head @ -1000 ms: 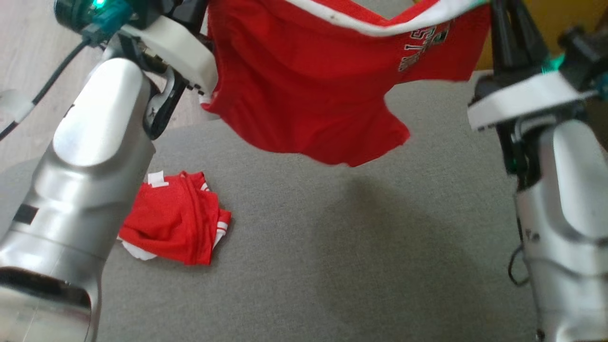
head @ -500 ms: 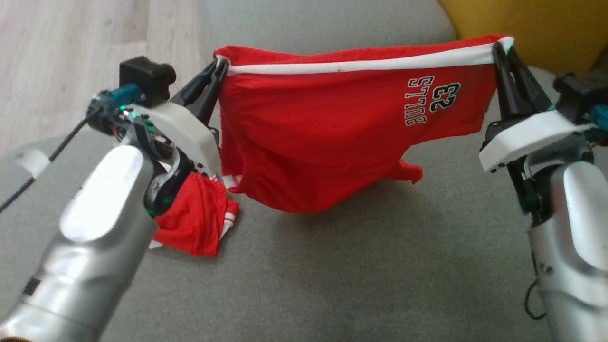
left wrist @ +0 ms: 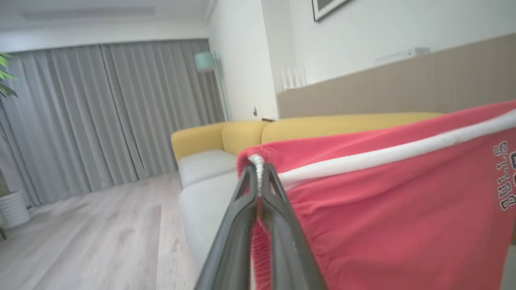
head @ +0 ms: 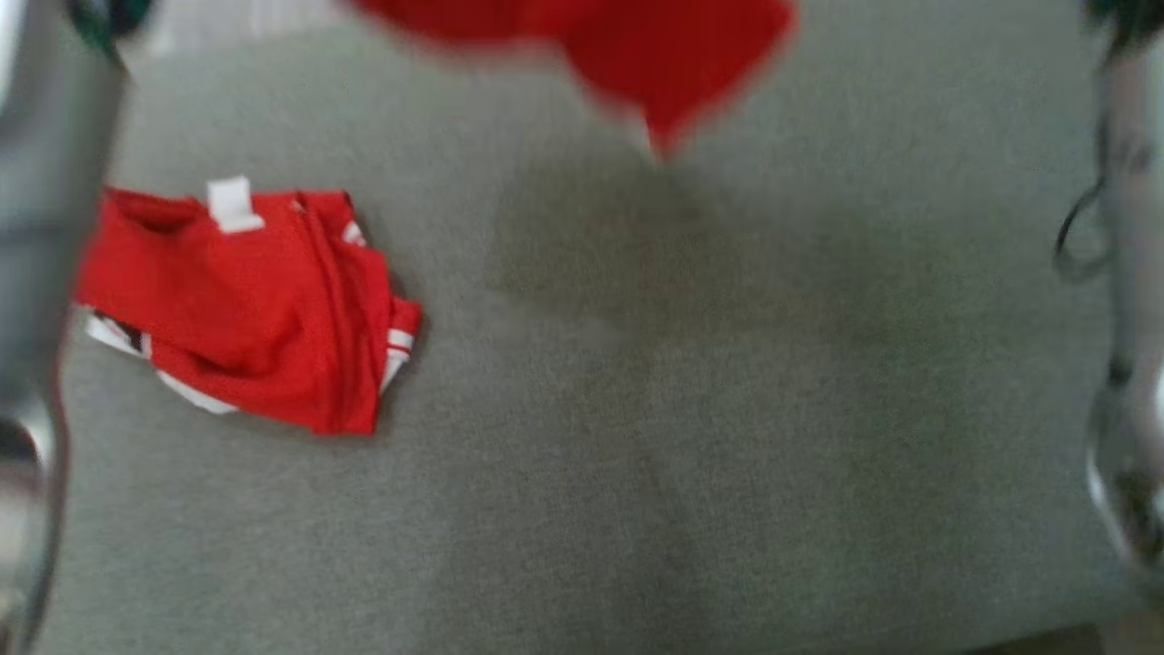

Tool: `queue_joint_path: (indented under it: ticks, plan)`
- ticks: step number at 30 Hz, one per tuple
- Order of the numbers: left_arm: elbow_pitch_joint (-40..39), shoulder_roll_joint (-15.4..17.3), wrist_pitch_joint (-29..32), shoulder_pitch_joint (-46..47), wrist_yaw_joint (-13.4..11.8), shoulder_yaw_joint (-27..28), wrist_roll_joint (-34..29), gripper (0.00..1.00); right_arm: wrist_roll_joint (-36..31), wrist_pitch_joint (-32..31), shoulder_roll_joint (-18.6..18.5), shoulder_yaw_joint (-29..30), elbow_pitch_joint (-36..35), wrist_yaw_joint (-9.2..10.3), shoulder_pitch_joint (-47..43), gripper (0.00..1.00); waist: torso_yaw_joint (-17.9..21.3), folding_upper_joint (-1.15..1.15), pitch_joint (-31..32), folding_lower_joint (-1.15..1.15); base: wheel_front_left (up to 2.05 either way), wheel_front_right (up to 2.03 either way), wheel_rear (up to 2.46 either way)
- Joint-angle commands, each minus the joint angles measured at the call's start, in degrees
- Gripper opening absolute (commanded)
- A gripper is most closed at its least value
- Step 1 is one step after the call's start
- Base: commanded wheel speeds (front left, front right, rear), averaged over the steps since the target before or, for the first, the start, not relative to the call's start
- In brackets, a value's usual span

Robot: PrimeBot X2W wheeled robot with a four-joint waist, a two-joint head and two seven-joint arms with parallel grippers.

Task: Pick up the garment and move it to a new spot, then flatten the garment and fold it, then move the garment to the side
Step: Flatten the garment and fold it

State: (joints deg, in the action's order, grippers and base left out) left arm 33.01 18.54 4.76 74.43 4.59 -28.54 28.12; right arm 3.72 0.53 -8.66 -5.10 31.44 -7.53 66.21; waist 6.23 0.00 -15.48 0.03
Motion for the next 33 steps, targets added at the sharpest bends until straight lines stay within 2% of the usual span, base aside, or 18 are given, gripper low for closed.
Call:
queue_joint_path:
  ticks: [1, 5, 8, 12, 16, 19, 21, 25, 29, 33]
  plan:
    - [0.2, 2.0, -2.1, 4.4, -0.5, 2.4, -1.2, 0.0, -1.5, 2.4, 1.1, 1.1, 0.5, 0.04, 3.8, 0.0, 1.4, 0.0, -6.2, -0.03, 0.0, 0.0, 0.0]
    - [5.6, 0.4, -9.8, 9.9, -1.0, 2.9, -2.9, 0.0, -5.6, 9.4, 2.1, 5.4, 8.4, 0.04, 10.8, 0.0, 1.8, 0.0, -8.5, -0.03, 0.0, 0.0, 0.0]
    - [9.2, -1.6, -14.6, 10.2, 0.1, 3.0, -1.9, 0.0, -7.9, 11.8, 2.8, 6.1, 13.8, 0.04, 11.8, 0.0, 1.8, 0.0, -9.3, -0.03, 0.0, 0.0, 0.0]
    - [13.1, -4.5, -17.2, 6.5, 1.8, 1.0, -0.4, 0.0, -9.7, 12.8, 1.8, 3.8, 20.5, 0.04, 9.3, 0.0, 0.8, 0.0, -9.9, -0.03, 0.0, 0.0, 0.0]
    - [15.0, -6.9, -18.4, -1.4, 2.7, -2.4, 1.9, 0.0, -9.9, 12.1, -0.2, -0.3, 27.7, 0.04, 4.9, 0.0, -0.1, 0.0, -8.6, -0.03, 0.0, 0.0, 0.0]
    - [13.6, -7.6, -18.7, -9.0, 2.9, -7.4, 4.2, 0.0, -8.5, 10.6, -1.9, -3.7, 32.4, 0.04, 1.6, 0.0, -0.8, 0.0, -6.8, -0.03, 0.0, 0.0, 0.0]
    - [11.9, -6.9, -18.8, -13.9, 2.9, -11.1, 5.8, 0.0, -7.1, 9.4, -3.0, -6.4, 35.2, 0.04, -0.6, 0.0, -1.0, 0.0, -5.2, -0.03, 0.0, 0.0, 0.0]
    - [8.6, -5.0, -19.1, -22.1, 2.9, -14.8, 9.6, 0.0, -3.6, 6.6, -4.3, -13.6, 39.0, 0.04, -5.1, 0.0, -1.1, 0.0, -2.0, -0.03, 0.0, 0.0, 0.0]
    - [5.9, -3.7, -19.4, -28.6, 2.9, -17.5, 9.8, 0.0, 3.0, 4.1, -5.8, -19.8, 39.7, 0.04, -10.1, 0.0, -1.2, 0.0, 2.0, -0.03, 0.0, 0.0, 0.0]
    - [3.7, -3.2, -19.6, -34.1, 1.2, -18.0, 9.5, 0.0, 10.9, 0.7, -8.1, -26.0, 36.5, 0.04, -15.2, 0.0, -0.8, 0.0, 6.2, -0.03, 0.0, 0.0, 0.0]
